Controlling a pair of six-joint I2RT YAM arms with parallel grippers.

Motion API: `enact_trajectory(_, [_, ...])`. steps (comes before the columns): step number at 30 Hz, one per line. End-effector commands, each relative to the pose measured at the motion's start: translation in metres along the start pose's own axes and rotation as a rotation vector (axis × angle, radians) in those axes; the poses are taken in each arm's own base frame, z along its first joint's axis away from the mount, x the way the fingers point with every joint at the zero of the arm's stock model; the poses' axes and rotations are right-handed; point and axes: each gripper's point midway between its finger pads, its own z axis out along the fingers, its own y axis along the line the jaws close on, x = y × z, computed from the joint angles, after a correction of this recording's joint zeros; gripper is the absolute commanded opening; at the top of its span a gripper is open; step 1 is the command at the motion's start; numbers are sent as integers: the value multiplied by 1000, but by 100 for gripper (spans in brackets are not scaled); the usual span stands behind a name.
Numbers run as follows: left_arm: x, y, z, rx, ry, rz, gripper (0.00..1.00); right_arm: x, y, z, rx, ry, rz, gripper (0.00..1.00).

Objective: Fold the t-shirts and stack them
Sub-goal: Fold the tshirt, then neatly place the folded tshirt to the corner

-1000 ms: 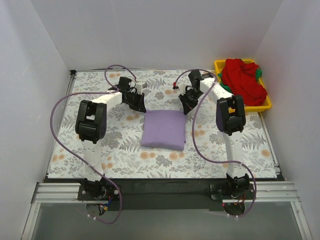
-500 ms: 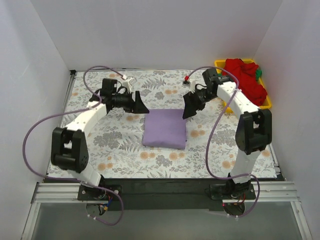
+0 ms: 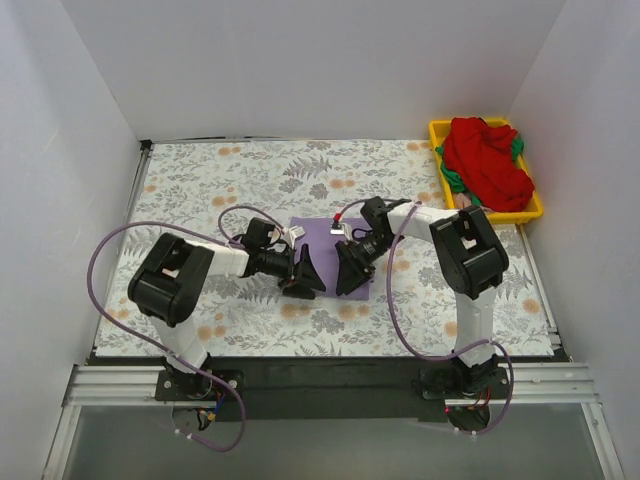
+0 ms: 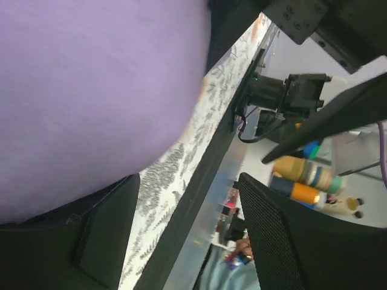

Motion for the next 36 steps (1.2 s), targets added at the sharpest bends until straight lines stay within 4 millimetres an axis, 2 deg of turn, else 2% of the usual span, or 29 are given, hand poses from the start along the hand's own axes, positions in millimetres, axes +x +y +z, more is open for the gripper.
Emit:
enact_trajectory(1, [-7, 31, 3, -26, -32, -75, 65, 15, -42, 1, 12, -20, 123, 86])
enact_trajectory(2, [-7, 42, 1, -31, -37, -126, 64, 20, -51, 0, 21, -19, 152, 86])
enact_trajectory(4, [-12, 48, -7, -22, -55, -180, 63, 28, -63, -4, 17, -33, 210, 85])
enact_trajectory(6, [-14, 48, -13, -7, -67, -201, 62, 30, -59, -9, 0, -53, 223, 85])
enact_trajectory(9, [-14, 47, -24, 14, -73, -198, 61, 27, -39, -16, -27, -78, 192, 86])
enact_trajectory(11, [-12, 36, -33, 38, -70, -181, 60, 20, -17, -25, -60, -104, 119, 86])
enact_trajectory(12, [-10, 31, -36, 41, -67, -166, 60, 22, -6, -29, -72, -93, 126, 86])
enact_trajectory(13, [-18, 17, -44, 45, -95, -89, 59, 21, 2, -34, -78, -98, 100, 86])
enact_trajectory(14, [-16, 11, -48, 33, -96, -72, 59, 14, 14, -43, -67, -118, 17, 86])
enact_trajectory(15, [-13, 5, -53, 18, -96, -71, 59, 14, 21, -51, -61, -131, 12, 86])
enact_trajectory(16, [-19, -10, -62, 4, -133, 20, 59, 12, 24, -58, -40, -145, -9, 87])
enact_trajectory(17, [-29, -4, -67, -92, -190, 41, 59, 7, 33, -69, -12, -177, -55, 87])
enact_trajectory(18, [-28, -3, -73, -145, -210, 40, 60, 4, 32, -82, 21, -211, -63, 88])
enact_trajectory(19, [-35, -12, -83, -187, -263, 117, 60, 3, 26, -91, 82, -221, -72, 89])
enact_trajectory(20, [-55, -9, -95, -308, -350, 165, 61, 1, 27, -102, 127, -247, -91, 89])
enact_trajectory(21, [-60, -10, -102, -364, -384, 190, 64, -1, 20, -118, 174, -286, -84, 89])
enact_trajectory(23, [-73, -32, -107, -452, -459, 339, 73, 0, 12, -137, 250, -321, -75, 89])
enact_trajectory(25, [-76, -37, -94, -605, -475, 452, 85, 1, 0, -156, 314, -365, -41, 90])
enact_trajectory(27, [-81, -43, -88, -669, -465, 472, 85, -1, -4, -168, 353, -396, -37, 90])
enact_trajectory(28, [-75, -38, -71, -680, -409, 467, 86, -1, -6, -169, 374, -399, -26, 90])
enact_trajectory(30, [-81, -41, -61, -693, -393, 479, 86, -1, -3, -173, 399, -413, -42, 91])
enact_trajectory(33, [-94, -21, -39, -753, -349, 496, 86, 4, -3, -176, 444, -413, -48, 92])
enact_trajectory(34, [-102, -25, -35, -768, -360, 514, 86, 6, -2, -176, 456, -413, -50, 92])
enact_trajectory(35, [-103, -22, -29, -778, -346, 517, 86, 9, -2, -175, 460, -411, -49, 92])
enact_trajectory(36, [-100, 3, -5, -845, -279, 523, 86, 11, -4, -176, 480, -411, -54, 93])
